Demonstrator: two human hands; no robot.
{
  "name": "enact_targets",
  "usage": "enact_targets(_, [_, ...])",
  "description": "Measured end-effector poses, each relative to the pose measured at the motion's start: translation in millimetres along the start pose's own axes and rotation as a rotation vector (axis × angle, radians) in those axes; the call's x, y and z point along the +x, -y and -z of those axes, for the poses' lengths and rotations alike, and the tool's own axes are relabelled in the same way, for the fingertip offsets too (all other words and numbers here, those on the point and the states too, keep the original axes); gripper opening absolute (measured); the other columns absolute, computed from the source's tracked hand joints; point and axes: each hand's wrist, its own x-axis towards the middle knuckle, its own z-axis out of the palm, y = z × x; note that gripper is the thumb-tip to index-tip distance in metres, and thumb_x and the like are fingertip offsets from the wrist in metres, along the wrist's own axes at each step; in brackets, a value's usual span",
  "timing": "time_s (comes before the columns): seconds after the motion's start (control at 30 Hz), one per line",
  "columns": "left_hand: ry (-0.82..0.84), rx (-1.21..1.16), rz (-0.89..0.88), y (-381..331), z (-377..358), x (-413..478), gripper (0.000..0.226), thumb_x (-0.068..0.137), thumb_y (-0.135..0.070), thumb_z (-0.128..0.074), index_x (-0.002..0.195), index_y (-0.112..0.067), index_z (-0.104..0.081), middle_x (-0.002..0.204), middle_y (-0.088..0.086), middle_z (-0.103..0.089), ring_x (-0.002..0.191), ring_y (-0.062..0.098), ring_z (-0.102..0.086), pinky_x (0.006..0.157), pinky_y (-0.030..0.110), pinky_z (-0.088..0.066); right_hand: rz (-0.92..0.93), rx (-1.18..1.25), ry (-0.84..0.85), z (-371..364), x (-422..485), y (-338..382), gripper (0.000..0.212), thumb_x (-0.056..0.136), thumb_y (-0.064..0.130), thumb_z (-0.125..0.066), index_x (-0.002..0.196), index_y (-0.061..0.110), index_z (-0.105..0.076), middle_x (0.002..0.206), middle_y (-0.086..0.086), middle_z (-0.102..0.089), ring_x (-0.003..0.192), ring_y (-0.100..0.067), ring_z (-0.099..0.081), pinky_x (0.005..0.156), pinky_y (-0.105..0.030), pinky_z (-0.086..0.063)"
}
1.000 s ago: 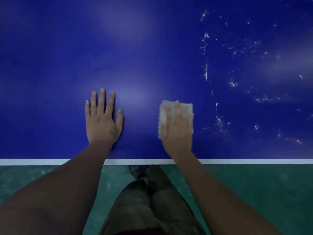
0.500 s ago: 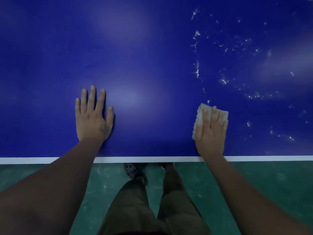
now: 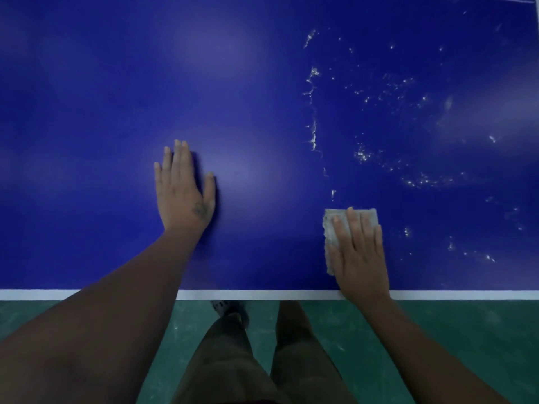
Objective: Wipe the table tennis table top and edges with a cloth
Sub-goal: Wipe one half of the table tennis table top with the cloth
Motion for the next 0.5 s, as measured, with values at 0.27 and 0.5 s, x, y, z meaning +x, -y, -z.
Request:
enact_targets(0.27, [0.008, 0.044, -0.064, -69, -36, 39, 0.067, 0.111, -0.05, -0.042, 0.17, -0.02, -0.034, 0.179, 0.01, -0.021, 0.167, 0.034, -0.015, 0.135, 0.053, -0.01, 0.115, 0.102, 0.008, 8, 29, 91, 0.07, 0.112, 0.045, -0.029, 0.172, 0.024, -0.001, 0.179, -0.011, 0.007, 0.165, -0.033, 0.01, 0.133, -0.057, 0.002])
enact_targets(0.5, [0.109, 0.168, 0.005, -76, -41, 41, 0.069, 0.113, -0.06, -0.022, 0.174, -0.028, -0.016, 0.182, 0.006, -0.004, 0.168, 0.028, 0.001, 0.136, 0.052, -0.003, 0.257, 0.09, -0.03, 15, 70, 46, 0.064, 0.115, 0.045, -0.029, 0.172, 0.024, -0.009, 0.18, -0.006, -0.001, 0.166, -0.03, 0.002, 0.133, -0.058, -0.012])
